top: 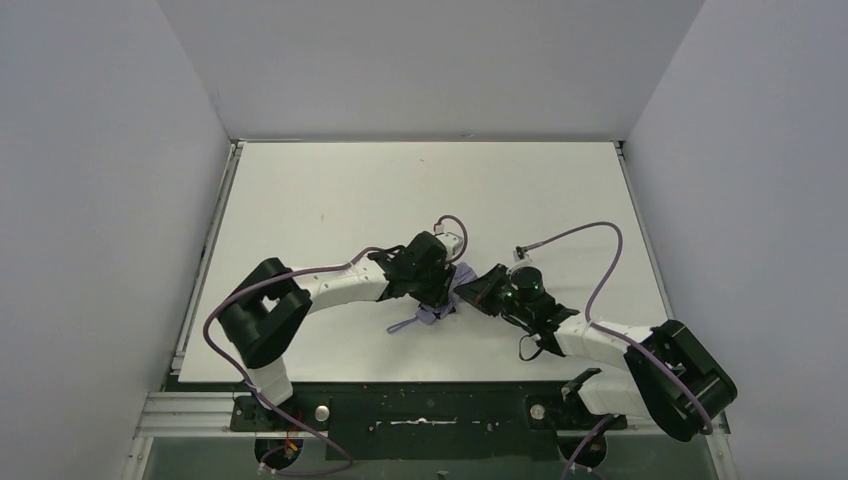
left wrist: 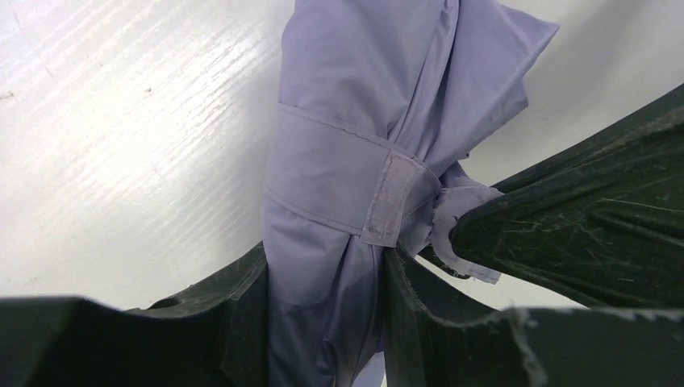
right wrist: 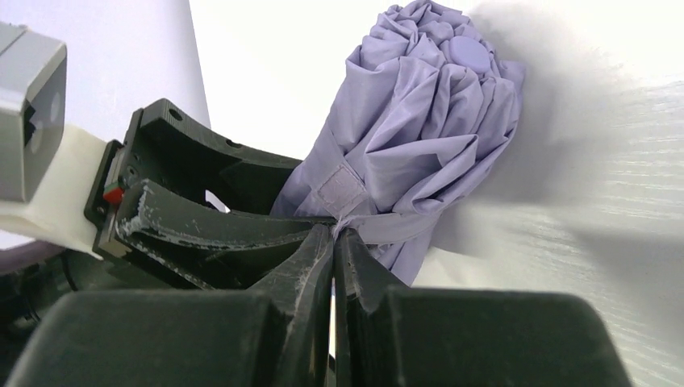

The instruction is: Put away the umbrella

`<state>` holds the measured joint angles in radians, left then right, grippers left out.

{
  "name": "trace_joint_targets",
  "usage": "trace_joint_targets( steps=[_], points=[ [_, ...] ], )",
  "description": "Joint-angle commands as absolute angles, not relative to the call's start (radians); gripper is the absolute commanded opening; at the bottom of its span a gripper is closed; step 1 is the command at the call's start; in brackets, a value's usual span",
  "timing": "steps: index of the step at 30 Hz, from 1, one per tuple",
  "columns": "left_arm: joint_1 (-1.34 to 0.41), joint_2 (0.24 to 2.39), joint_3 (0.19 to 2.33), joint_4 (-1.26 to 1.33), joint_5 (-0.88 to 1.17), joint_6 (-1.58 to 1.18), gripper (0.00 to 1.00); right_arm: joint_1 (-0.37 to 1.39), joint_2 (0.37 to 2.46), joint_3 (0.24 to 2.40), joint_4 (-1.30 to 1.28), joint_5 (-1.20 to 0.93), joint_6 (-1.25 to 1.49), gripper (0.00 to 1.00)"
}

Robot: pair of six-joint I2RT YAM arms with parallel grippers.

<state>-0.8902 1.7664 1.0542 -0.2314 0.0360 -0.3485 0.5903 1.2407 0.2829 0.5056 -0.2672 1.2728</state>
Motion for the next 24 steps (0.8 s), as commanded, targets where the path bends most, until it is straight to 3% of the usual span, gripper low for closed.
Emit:
trace_joint_targets(
  steps=[1, 24],
  points=[
    [-0.934, 1.829, 0.987, -0.267, -0.022, -0.280, 0.00, 0.603, 1.206, 0.439, 0.896, -0.287, 1.355, 0.00],
    [-1.015, 1.847, 0.964, -0.223, 0.043, -0.259, 0.00, 0.550, 1.306, 0.456, 1.137, -0.169, 1.455, 0.00]
  ],
)
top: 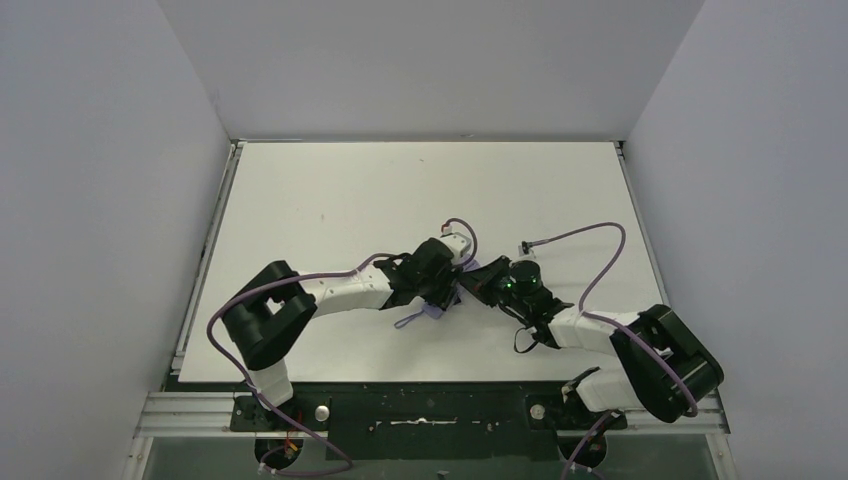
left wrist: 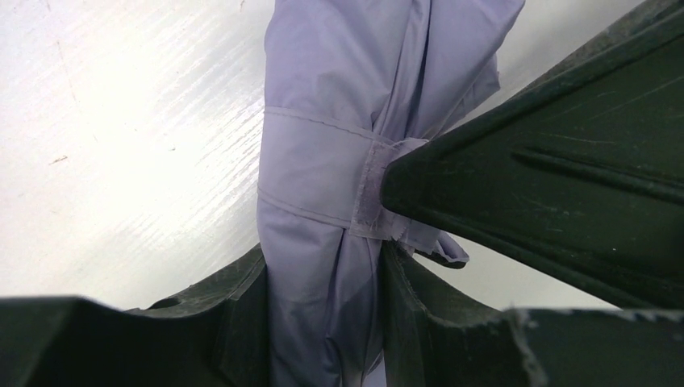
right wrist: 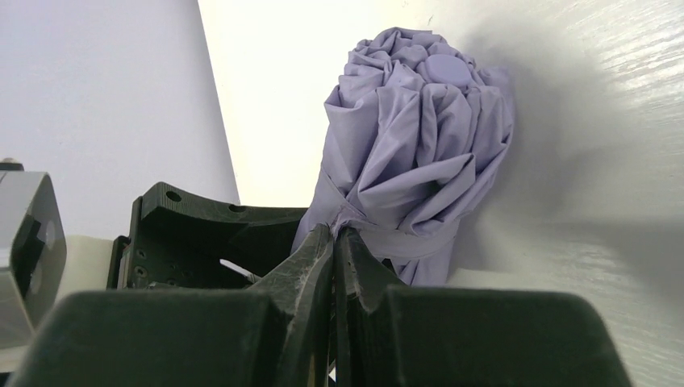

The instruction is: Put away the umbrella

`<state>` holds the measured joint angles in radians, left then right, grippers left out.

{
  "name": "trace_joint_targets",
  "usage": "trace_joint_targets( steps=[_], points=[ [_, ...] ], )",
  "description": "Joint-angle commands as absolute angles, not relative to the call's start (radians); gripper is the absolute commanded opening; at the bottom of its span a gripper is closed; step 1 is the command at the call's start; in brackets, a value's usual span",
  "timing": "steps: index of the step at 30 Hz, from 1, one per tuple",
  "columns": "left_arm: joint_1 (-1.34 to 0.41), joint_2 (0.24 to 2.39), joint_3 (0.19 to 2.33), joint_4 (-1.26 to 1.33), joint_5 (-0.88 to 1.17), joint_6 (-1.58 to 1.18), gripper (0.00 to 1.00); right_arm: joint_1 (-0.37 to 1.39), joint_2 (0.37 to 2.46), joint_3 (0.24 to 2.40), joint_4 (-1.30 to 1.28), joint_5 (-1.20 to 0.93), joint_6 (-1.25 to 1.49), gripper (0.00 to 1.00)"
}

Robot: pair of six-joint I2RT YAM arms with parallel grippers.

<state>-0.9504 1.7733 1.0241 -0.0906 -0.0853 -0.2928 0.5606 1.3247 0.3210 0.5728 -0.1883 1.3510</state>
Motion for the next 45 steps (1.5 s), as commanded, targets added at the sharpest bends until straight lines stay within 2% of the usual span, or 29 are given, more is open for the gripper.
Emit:
trace_joint_targets(
  steps=[1, 8, 20, 32, 39, 45],
  points=[
    [-1.017, 1.848, 0.966, -0.222, 0.045, -0.257, 0.00, 0.550, 1.316, 0.461, 1.141, -0.170, 1.461, 0.00],
    [-1.024, 1.860, 0.976, -0.223, 0.060, -0.251, 0.00, 0.548, 1.375, 0.459, 1.163, -0.126, 1.498, 0.00],
    [-1.031, 1.872, 0.981, -0.211, 0.084, -0.245, 0.00, 0.539, 1.440, 0.450, 0.989, -0.088, 1.458, 0.00],
    [-1.039, 1.872, 0.977, -0.215, 0.095, -0.238, 0.00, 0.526, 1.650, 0.406, 1.154, -0.105, 1.509, 0.00],
    [-1.037, 1.868, 0.969, -0.218, 0.098, -0.238, 0.00, 0.524, 1.718, 0.385, 1.255, -0.108, 1.523, 0.13],
    [-1.035, 1.866, 0.971, -0.215, 0.119, -0.249, 0.00, 0.522, 1.798, 0.374, 1.355, -0.118, 1.549, 0.19]
  ],
)
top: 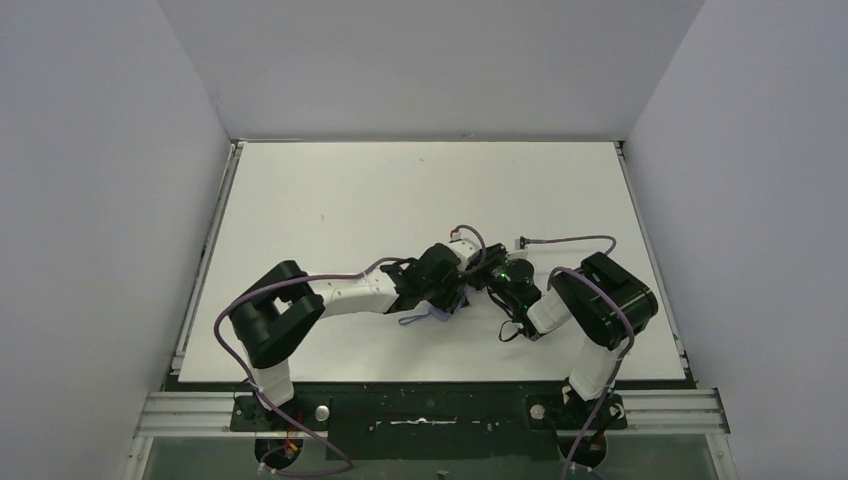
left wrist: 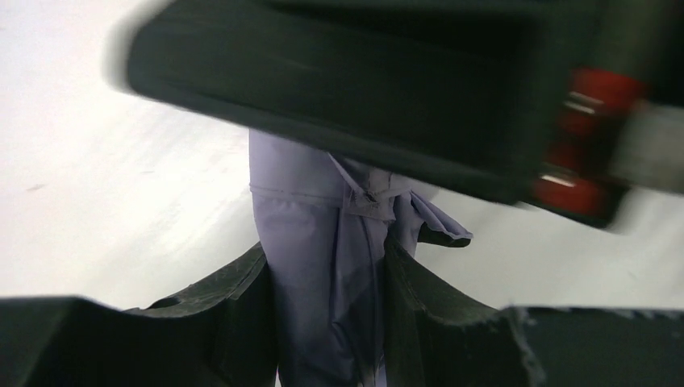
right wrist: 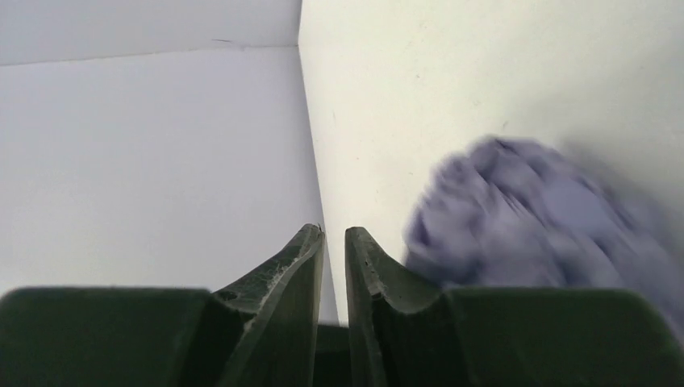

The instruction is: Put away the umbrella

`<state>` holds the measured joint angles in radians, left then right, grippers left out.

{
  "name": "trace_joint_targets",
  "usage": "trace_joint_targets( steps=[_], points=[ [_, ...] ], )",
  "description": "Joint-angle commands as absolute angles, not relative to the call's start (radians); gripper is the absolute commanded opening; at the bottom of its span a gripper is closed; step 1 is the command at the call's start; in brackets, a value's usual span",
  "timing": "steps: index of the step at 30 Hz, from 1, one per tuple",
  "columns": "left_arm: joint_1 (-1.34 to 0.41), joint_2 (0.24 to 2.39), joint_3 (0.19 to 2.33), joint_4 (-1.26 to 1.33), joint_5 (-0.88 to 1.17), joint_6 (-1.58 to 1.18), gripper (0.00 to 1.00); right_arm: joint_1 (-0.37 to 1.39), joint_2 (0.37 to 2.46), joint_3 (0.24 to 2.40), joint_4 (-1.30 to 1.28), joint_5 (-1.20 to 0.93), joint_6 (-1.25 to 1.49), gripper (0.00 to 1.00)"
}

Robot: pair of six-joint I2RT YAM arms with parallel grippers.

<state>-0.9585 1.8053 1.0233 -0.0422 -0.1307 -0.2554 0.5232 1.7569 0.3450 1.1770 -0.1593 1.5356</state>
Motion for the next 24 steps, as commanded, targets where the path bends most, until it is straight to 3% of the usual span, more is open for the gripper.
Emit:
trace_joint_targets(
  steps=[1, 13, 19, 24],
  points=[
    [-1.032, 1.863, 0.970, -0.211, 0.126, -0.255, 0.00, 0.522, 1.806, 0.371, 1.359, -0.119, 1.549, 0.19],
    [-0.916, 1.810, 0.922, -0.127, 0.231, -0.339, 0.00, 0.521, 1.831, 0.286, 1.298, -0.115, 1.478, 0.13],
    [-0.904, 1.807, 0.925, -0.150, 0.215, -0.320, 0.00, 0.526, 1.673, 0.278, 0.960, -0.069, 1.333, 0.14],
    [-0.904, 1.812, 0.925, -0.154, 0.206, -0.316, 0.00, 0.515, 1.403, 0.378, 0.523, 0.010, 1.146, 0.19]
  ],
)
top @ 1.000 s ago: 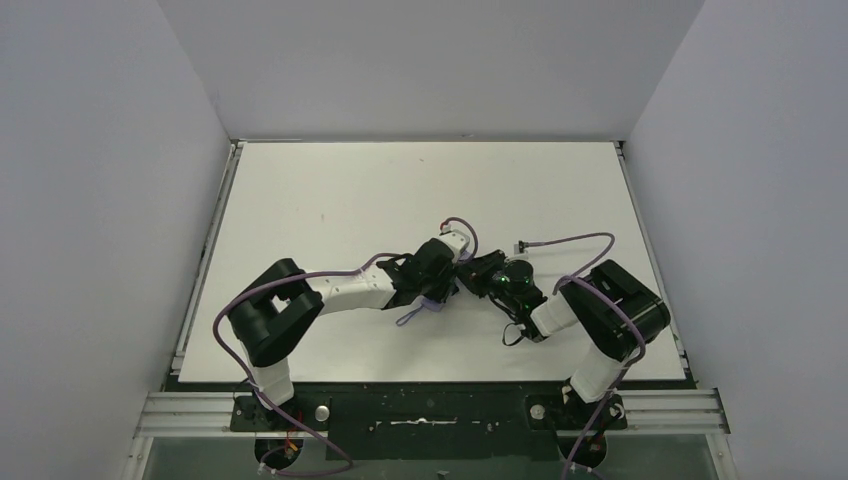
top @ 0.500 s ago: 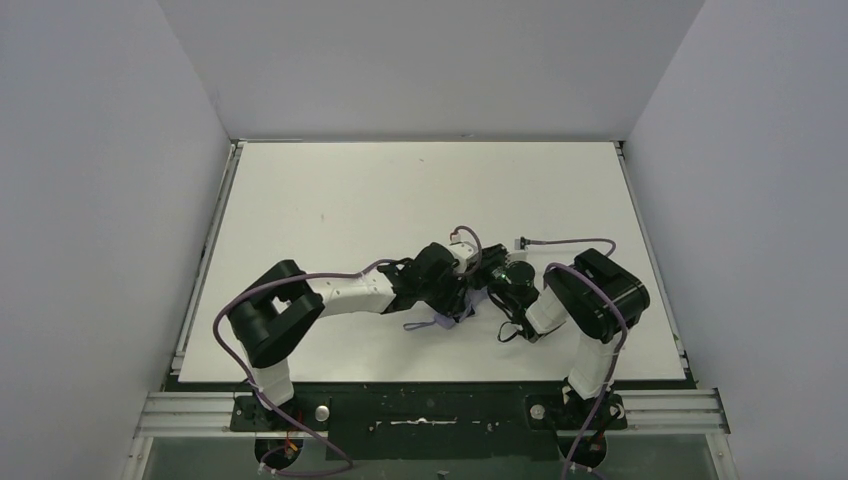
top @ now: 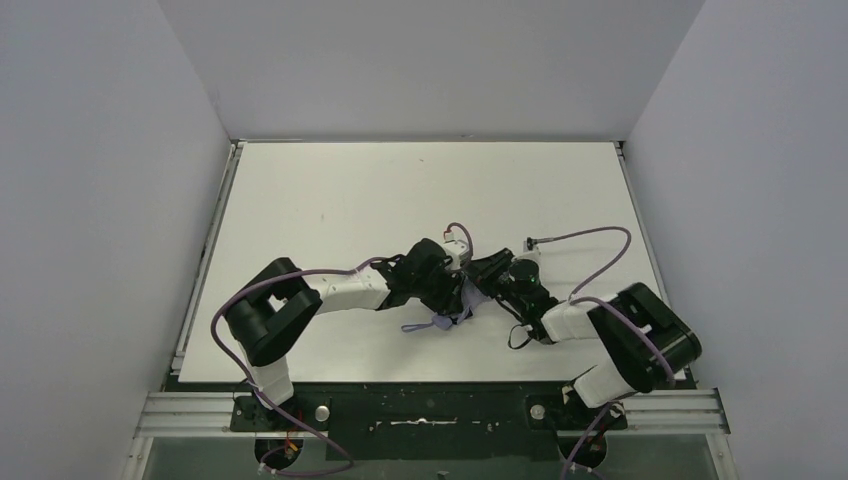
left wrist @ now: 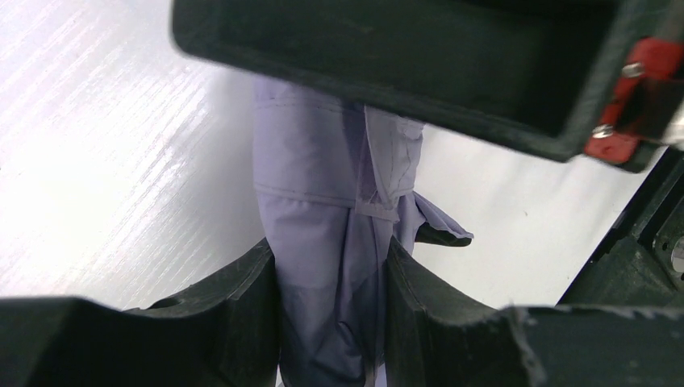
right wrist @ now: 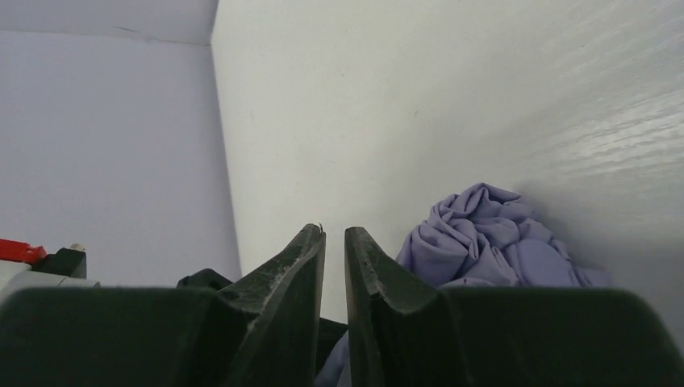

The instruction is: Put away the umbrella

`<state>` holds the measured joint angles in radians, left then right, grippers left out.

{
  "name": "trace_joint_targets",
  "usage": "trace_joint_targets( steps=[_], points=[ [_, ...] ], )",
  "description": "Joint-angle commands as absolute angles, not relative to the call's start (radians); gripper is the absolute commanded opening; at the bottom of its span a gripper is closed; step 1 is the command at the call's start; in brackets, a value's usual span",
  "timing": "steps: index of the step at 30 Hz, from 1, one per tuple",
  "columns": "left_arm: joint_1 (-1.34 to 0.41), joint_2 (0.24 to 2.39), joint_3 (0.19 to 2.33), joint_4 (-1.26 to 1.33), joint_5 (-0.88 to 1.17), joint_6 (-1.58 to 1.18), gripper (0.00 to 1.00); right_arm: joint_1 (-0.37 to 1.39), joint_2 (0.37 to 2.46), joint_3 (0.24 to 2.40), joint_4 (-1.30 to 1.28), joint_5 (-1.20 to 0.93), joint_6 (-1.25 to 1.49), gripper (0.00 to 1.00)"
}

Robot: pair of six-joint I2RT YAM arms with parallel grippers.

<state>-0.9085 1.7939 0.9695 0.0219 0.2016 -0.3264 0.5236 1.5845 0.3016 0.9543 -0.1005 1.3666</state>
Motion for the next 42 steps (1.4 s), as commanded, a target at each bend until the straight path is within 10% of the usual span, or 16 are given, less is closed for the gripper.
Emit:
trace_joint_targets(
  steps=[1, 10, 16, 42],
  points=[
    [-0.904, 1.813, 0.925, -0.153, 0.207, -0.316, 0.00, 0.515, 1.347, 0.406, 0.439, 0.041, 1.106, 0.20],
    [-0.904, 1.825, 0.943, -0.154, 0.210, -0.313, 0.00, 0.468, 1.064, 0.444, 0.189, 0.018, 1.009, 0.28],
    [-0.903, 1.825, 0.951, -0.149, 0.213, -0.312, 0.00, 0.470, 0.996, 0.316, 0.422, -0.194, 1.101, 0.07],
    [-0.908, 1.836, 0.972, -0.160, 0.216, -0.308, 0.00, 0.524, 1.192, 0.264, 0.575, -0.261, 1.202, 0.00]
  ],
)
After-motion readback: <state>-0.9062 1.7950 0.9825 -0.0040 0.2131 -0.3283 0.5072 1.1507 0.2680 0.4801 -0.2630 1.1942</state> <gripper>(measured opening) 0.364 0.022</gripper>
